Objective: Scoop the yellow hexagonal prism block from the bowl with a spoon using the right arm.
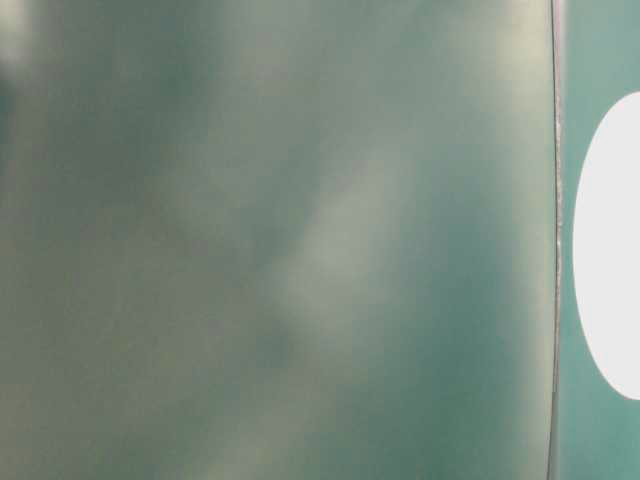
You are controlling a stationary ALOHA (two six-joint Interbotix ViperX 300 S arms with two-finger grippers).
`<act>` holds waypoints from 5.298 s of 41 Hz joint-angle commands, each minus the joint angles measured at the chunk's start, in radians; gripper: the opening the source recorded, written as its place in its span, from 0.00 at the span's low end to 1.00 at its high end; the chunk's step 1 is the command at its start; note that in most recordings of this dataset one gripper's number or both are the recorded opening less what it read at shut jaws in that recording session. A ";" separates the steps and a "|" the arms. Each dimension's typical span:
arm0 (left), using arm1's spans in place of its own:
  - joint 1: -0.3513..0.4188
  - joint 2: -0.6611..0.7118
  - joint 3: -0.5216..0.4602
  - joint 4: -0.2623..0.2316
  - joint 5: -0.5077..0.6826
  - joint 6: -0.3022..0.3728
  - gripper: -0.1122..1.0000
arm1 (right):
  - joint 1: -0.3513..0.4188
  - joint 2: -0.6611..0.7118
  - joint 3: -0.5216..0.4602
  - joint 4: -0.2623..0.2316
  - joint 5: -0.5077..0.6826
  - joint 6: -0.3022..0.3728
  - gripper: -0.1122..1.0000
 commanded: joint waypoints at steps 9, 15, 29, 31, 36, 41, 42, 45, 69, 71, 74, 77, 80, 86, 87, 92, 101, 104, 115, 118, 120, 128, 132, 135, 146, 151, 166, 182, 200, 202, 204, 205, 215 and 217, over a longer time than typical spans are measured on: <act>0.002 0.005 -0.031 0.003 -0.005 0.002 0.14 | 0.003 -0.012 -0.002 -0.086 -0.002 -0.002 0.62; 0.002 0.005 -0.031 0.003 -0.005 0.002 0.14 | -0.009 -0.012 0.002 -0.135 0.000 -0.002 0.62; 0.002 0.005 -0.031 0.003 -0.005 0.003 0.14 | -0.041 -0.012 0.005 -0.201 0.037 -0.002 0.62; 0.002 0.005 -0.031 0.003 -0.006 0.003 0.14 | -0.041 -0.012 0.005 -0.202 0.038 -0.002 0.62; 0.002 0.005 -0.031 0.003 -0.006 0.003 0.14 | -0.041 -0.012 0.008 -0.198 0.014 0.000 0.62; 0.002 0.005 -0.031 0.003 -0.005 0.003 0.14 | -0.041 -0.011 0.034 -0.184 -0.071 0.005 0.62; 0.002 0.005 -0.031 0.003 -0.005 0.003 0.14 | -0.041 -0.011 0.043 -0.178 -0.089 0.005 0.62; 0.002 0.005 -0.031 0.003 -0.006 0.003 0.14 | -0.041 -0.006 0.080 -0.143 -0.175 0.006 0.62; 0.002 0.005 -0.031 0.002 -0.005 0.003 0.14 | 0.089 0.235 0.173 0.071 -0.669 0.006 0.62; 0.002 0.005 -0.031 0.002 -0.005 0.003 0.14 | 0.106 0.267 0.170 0.086 -0.699 0.008 0.62; 0.002 0.005 -0.029 0.003 -0.005 0.003 0.14 | 0.129 0.305 0.167 0.110 -0.752 0.009 0.62; 0.002 0.006 -0.029 0.003 -0.006 0.003 0.14 | 0.155 0.344 0.166 0.130 -0.798 0.011 0.62; 0.002 0.006 -0.029 0.003 -0.005 0.003 0.14 | 0.173 0.368 0.164 0.147 -0.827 0.012 0.62; 0.002 0.008 -0.029 0.003 -0.005 0.003 0.14 | 0.193 0.393 0.158 0.163 -0.836 0.014 0.62; 0.002 0.006 -0.031 0.003 -0.005 0.002 0.14 | 0.193 0.396 0.158 0.163 -0.836 0.012 0.62; 0.002 0.006 -0.029 0.003 -0.006 0.003 0.14 | 0.195 0.399 0.156 0.164 -0.834 0.014 0.62; 0.002 0.008 -0.029 0.003 -0.005 0.002 0.14 | 0.198 0.400 0.163 0.164 -0.828 0.014 0.62; 0.002 0.006 -0.029 0.003 -0.005 0.002 0.14 | 0.201 0.405 0.163 0.164 -0.828 0.014 0.62; 0.002 0.006 -0.031 0.002 -0.006 0.003 0.14 | 0.224 0.448 0.152 0.164 -0.834 0.014 0.60; 0.002 0.006 -0.031 0.003 -0.005 0.002 0.14 | 0.222 0.453 0.149 0.164 -0.836 0.014 0.59; 0.002 0.006 -0.031 0.003 -0.006 0.002 0.14 | 0.222 0.453 0.149 0.164 -0.836 0.014 0.59; 0.002 0.006 -0.031 0.003 -0.006 0.002 0.14 | 0.222 0.453 0.147 0.173 -0.841 0.014 0.59; 0.002 0.005 -0.031 0.003 -0.006 0.002 0.14 | 0.222 0.453 0.147 0.178 -0.841 0.014 0.59; 0.002 0.005 -0.031 0.003 -0.006 0.002 0.14 | 0.222 0.453 0.147 0.179 -0.841 0.012 0.59; 0.002 0.005 -0.031 0.003 -0.006 0.002 0.14 | 0.224 0.453 0.146 0.179 -0.838 0.012 0.58; 0.002 0.005 -0.031 0.003 -0.006 0.002 0.14 | 0.222 0.453 0.144 0.179 -0.838 0.014 0.56; 0.002 0.005 -0.031 0.003 -0.006 0.002 0.14 | 0.222 0.453 0.144 0.179 -0.833 0.012 0.30; 0.002 0.005 -0.031 0.003 -0.006 0.002 0.14 | 0.224 0.451 0.135 0.179 -0.805 0.014 0.29; 0.002 0.003 -0.032 0.003 -0.011 0.002 0.14 | 0.209 0.339 0.141 0.179 -0.788 0.002 0.29; 0.002 0.005 -0.032 0.002 -0.011 0.002 0.14 | 0.201 0.314 0.140 0.179 -0.772 -0.002 0.29; 0.002 0.005 -0.032 0.003 -0.011 0.002 0.14 | 0.193 0.296 0.140 0.179 -0.759 -0.006 0.29; 0.002 0.005 -0.034 0.002 -0.011 0.002 0.14 | 0.189 0.282 0.138 0.179 -0.747 -0.009 0.29; 0.002 0.005 -0.034 0.003 -0.008 0.002 0.14 | 0.143 0.169 0.112 0.179 -0.641 -0.078 0.29; 0.002 0.005 -0.032 0.003 -0.006 0.002 0.14 | 0.132 0.146 0.100 0.179 -0.607 -0.097 0.29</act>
